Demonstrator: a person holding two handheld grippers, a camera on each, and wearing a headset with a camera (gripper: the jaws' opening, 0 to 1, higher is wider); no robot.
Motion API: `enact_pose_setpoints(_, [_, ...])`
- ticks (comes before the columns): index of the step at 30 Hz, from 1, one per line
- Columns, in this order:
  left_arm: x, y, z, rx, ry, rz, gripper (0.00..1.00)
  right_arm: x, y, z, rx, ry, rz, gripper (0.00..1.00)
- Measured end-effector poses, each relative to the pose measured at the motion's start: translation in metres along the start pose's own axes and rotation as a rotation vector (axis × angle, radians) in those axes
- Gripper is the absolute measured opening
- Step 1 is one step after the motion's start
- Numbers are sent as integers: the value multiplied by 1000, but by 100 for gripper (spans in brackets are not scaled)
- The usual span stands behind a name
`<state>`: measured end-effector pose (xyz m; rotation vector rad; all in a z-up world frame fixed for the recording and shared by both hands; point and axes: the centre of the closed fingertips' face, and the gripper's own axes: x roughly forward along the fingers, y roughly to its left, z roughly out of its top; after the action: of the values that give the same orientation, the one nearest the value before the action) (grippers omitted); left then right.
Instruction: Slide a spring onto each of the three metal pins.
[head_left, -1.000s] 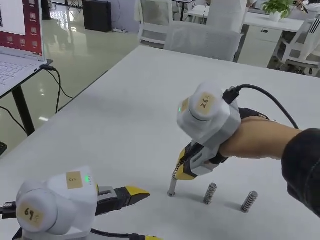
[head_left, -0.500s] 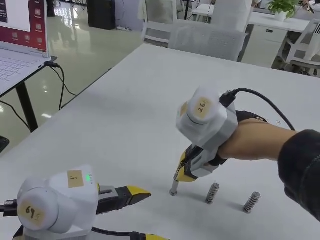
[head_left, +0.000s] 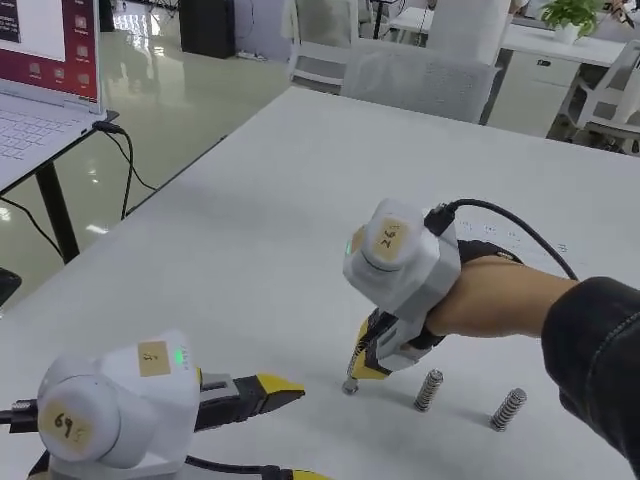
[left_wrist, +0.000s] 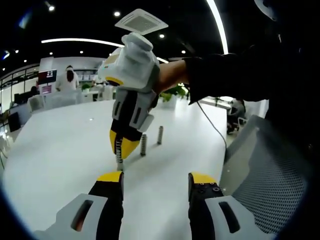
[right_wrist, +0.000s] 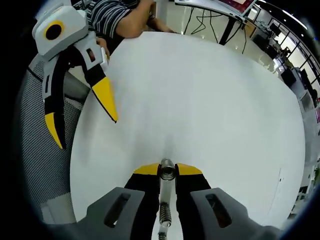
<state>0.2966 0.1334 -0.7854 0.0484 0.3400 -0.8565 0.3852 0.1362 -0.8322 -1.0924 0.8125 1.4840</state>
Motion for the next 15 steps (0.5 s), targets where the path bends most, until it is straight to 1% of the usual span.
enact_pose_setpoints(7, [0, 1, 0, -2, 0, 0, 46, 10, 4, -4, 8, 6, 12, 9])
enact_pose_setpoints(15, [0, 2, -2, -6, 3, 2, 46, 17, 5, -8, 9, 16, 15, 9])
